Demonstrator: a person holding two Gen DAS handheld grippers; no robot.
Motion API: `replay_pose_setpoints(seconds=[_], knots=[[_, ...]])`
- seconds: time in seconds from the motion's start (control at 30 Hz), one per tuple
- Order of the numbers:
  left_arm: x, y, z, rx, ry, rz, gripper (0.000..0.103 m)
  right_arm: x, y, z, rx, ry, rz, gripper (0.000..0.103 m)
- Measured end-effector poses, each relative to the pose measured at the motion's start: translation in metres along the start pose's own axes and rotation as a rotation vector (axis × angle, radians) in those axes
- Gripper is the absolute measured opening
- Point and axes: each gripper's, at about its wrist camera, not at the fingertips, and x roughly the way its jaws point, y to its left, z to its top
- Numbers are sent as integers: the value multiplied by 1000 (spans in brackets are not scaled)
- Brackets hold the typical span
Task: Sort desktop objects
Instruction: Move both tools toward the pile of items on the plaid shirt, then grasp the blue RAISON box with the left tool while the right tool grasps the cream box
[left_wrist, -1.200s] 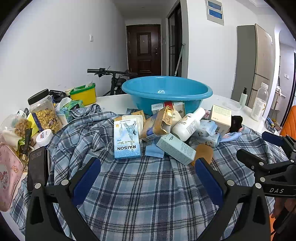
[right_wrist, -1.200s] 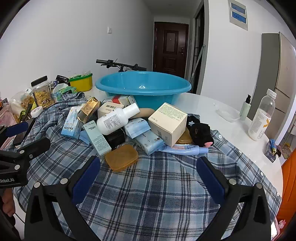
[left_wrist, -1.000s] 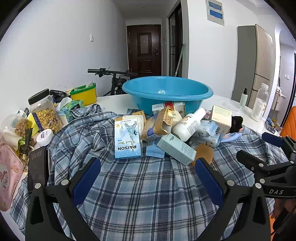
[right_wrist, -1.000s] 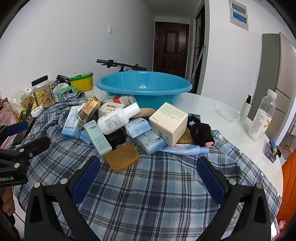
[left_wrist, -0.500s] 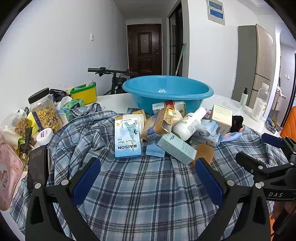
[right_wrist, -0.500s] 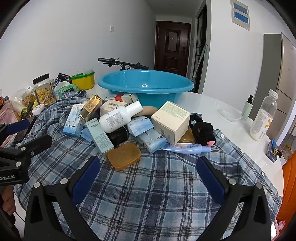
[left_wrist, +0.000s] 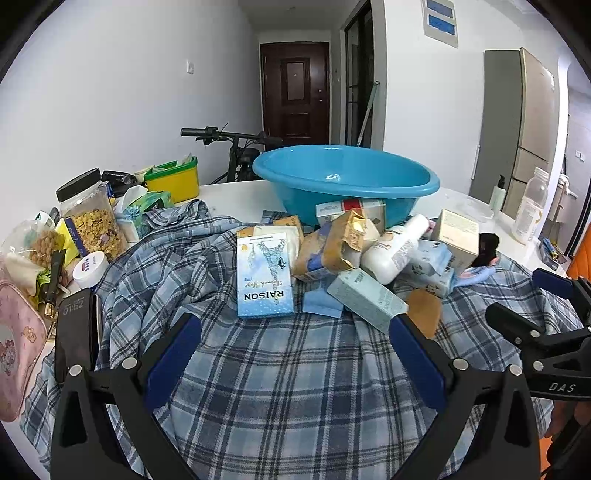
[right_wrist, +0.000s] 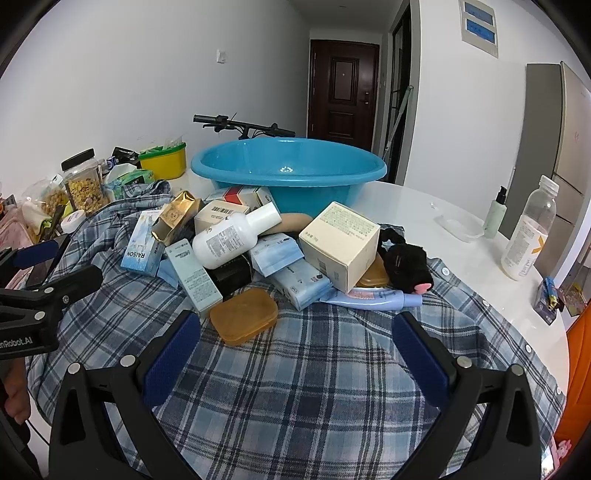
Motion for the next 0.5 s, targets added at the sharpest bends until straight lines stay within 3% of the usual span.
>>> replay_pose_setpoints(seconds=[0.27,0.5], knots=[[20,9,9,-18,32,33,103,9,-3,1,1,13,13,103],[61,22,21,-35,90,89,103,22,-11,5,-2,35,33,103]])
